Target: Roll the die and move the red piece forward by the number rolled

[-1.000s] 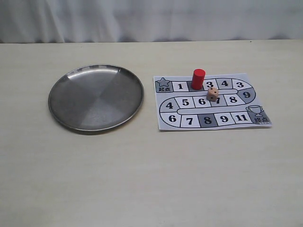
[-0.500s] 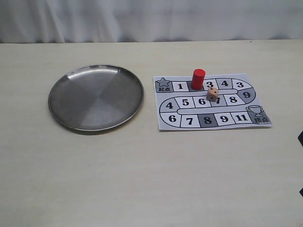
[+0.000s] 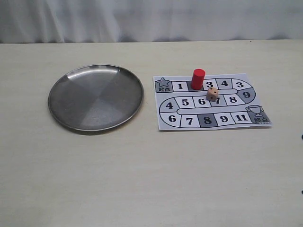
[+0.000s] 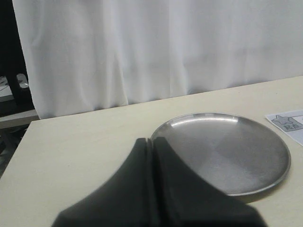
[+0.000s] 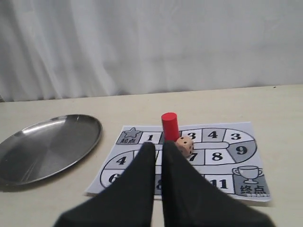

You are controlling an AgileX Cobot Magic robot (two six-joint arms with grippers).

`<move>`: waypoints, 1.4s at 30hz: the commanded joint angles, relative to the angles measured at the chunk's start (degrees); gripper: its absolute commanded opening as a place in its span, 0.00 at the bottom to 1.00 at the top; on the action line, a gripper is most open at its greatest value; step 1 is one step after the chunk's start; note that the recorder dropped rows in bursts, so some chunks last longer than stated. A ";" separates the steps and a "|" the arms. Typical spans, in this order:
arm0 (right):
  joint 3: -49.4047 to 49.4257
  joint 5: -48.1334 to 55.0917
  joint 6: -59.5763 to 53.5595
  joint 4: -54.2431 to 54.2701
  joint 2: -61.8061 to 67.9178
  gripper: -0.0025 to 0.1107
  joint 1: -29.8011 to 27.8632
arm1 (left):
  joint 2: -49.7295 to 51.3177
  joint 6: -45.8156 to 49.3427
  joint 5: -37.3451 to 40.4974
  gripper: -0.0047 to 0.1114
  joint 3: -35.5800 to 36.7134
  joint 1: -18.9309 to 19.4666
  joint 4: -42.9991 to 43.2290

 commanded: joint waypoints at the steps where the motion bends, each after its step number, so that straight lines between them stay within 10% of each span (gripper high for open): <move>1: 0.30 1.40 -0.40 1.68 -4.36 0.06 -7.51 | -0.06 -0.14 -0.53 0.04 0.10 -0.03 -0.21; 42: 0.30 8.34 -0.40 1.53 -9.22 0.06 -13.42 | -0.06 -0.14 -0.53 0.04 0.10 -0.03 -0.21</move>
